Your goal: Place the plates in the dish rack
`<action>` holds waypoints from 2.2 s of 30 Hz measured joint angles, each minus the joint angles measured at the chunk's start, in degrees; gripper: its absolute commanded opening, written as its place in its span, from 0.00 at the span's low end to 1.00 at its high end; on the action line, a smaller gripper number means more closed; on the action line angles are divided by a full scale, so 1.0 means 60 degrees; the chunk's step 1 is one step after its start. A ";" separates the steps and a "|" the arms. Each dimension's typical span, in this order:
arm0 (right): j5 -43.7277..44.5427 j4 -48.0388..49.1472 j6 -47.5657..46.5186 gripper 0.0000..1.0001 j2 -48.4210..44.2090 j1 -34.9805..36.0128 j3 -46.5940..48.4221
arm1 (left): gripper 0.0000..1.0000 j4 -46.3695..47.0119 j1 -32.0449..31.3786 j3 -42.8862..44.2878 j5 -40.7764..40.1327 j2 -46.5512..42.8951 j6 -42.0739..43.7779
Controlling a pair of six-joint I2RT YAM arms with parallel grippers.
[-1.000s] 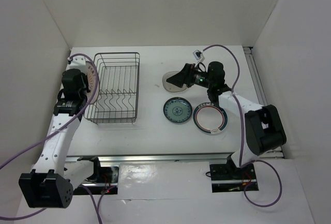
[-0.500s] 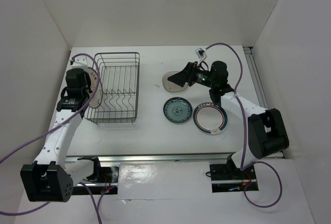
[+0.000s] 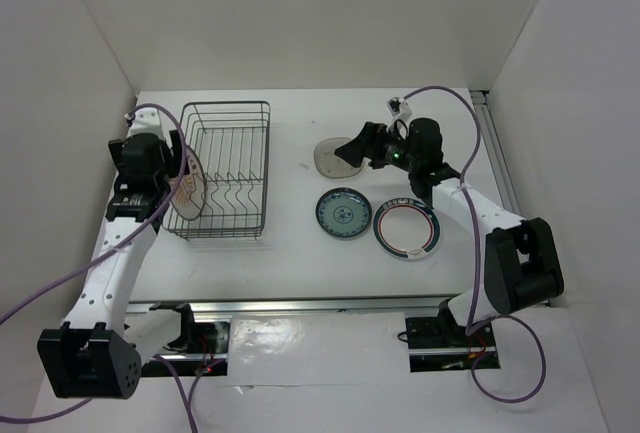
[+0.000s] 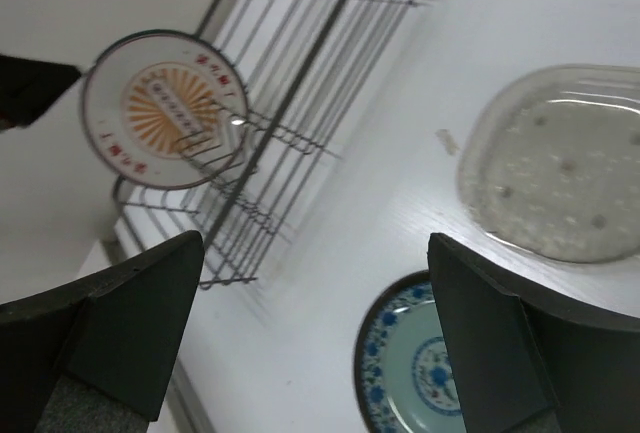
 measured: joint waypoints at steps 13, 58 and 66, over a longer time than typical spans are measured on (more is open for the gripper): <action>0.2146 -0.1759 -0.1078 0.94 0.3096 -0.1104 0.1708 | 1.00 -0.0525 0.0073 0.0794 0.3949 -0.0878 -0.1734; 0.2029 -0.0565 0.1133 0.00 0.3304 -0.1198 0.1501 | 1.00 -0.0503 0.0153 0.1045 0.7949 0.0364 -0.2834; 0.1326 0.0477 0.1042 0.00 0.1832 0.0933 0.2324 | 1.00 -0.0295 0.0153 0.1045 0.9380 0.1242 -0.3231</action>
